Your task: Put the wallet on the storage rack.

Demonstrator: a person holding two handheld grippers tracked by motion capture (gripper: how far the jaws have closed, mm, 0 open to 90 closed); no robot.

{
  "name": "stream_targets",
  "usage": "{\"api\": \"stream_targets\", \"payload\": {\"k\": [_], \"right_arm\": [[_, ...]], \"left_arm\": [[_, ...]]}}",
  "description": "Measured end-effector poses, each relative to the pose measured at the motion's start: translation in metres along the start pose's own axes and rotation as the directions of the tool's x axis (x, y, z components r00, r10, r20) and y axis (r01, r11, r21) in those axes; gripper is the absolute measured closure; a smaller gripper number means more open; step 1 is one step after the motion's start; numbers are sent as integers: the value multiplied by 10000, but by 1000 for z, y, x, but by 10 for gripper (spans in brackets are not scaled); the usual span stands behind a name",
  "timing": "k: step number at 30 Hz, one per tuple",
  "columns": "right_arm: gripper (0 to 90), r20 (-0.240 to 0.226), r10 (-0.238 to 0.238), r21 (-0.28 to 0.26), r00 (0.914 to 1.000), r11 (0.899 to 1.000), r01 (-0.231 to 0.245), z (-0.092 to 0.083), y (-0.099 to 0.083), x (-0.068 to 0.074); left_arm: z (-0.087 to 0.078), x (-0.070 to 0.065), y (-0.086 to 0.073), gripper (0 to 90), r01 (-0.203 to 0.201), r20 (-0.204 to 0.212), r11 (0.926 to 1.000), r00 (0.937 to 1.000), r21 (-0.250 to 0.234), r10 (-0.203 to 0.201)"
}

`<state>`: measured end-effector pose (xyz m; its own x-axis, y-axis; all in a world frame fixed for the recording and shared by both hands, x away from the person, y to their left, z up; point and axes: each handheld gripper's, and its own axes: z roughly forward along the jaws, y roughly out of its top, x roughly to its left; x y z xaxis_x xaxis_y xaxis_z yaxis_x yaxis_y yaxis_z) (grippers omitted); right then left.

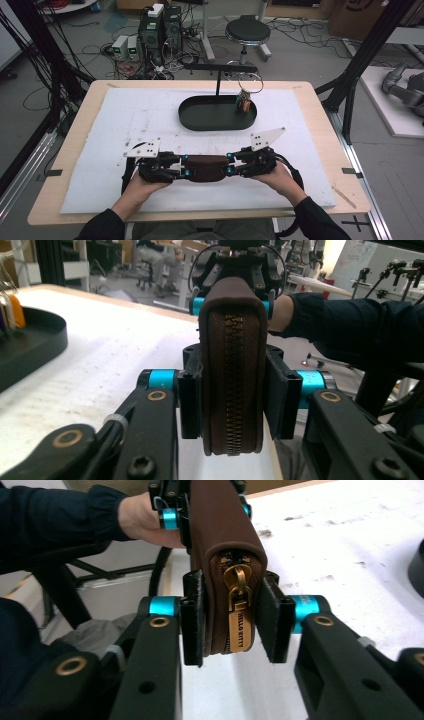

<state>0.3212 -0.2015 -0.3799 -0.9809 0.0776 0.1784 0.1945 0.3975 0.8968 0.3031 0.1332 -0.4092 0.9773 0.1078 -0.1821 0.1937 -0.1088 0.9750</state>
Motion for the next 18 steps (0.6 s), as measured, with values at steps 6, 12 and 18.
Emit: {"api": "stream_targets", "payload": {"k": [6, 12, 18], "right_arm": [[711, -40, -54, 8, 10000, 10000, 54, -2, 0, 0], [654, 56, -116, 34, 9999, 9999, 116, -3, 1, 1], [438, 721, 119, -634, 9973, 9980, -73, -19, 1, -5]], "left_arm": [[3, -2, 3, 579, -198, 4, 9987, 9998, 462, 198], [2, -1, 4, 655, -250, 26, 9990, 9997, 370, 250], [0, 2, 6, 658, -298, -194, 9992, 9994, 279, 303]]}}
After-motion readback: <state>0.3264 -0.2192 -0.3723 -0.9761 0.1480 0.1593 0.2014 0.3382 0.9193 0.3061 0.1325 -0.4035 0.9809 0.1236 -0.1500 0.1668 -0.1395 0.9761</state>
